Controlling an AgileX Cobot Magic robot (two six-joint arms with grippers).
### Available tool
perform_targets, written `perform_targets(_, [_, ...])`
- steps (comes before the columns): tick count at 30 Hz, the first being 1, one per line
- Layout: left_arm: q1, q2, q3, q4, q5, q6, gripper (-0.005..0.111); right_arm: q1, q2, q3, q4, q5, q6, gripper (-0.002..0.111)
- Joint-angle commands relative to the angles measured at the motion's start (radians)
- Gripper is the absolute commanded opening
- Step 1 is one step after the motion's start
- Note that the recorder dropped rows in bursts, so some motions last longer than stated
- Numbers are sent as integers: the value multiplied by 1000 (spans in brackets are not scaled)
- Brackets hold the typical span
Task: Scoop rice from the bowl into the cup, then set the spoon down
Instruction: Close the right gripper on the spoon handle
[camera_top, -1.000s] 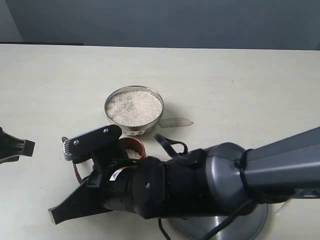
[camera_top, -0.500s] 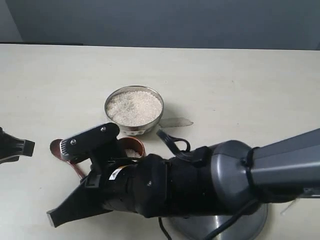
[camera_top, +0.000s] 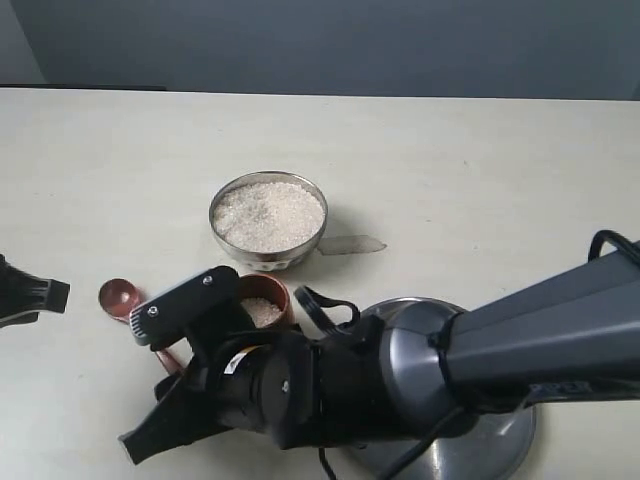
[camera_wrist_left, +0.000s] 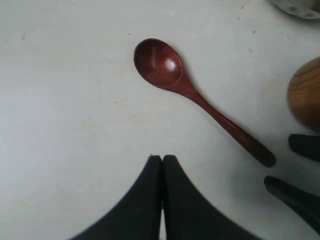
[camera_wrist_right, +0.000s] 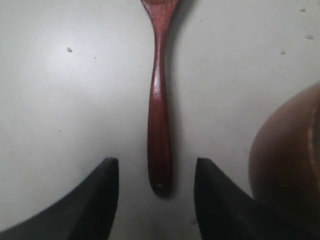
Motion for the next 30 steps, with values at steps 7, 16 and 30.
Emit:
perform_targets(7, [-2, 2, -6, -6, -11, 0, 0, -3, 7, 1, -46, -69, -72, 48])
perform_targets(16, [-2, 2, -6, -6, -13, 0, 0, -3, 47, 0, -56, -101, -102, 48])
perform_targets(30, [-2, 2, -6, -8, -19, 0, 0, -2, 65, -58, -81, -105, -109, 48])
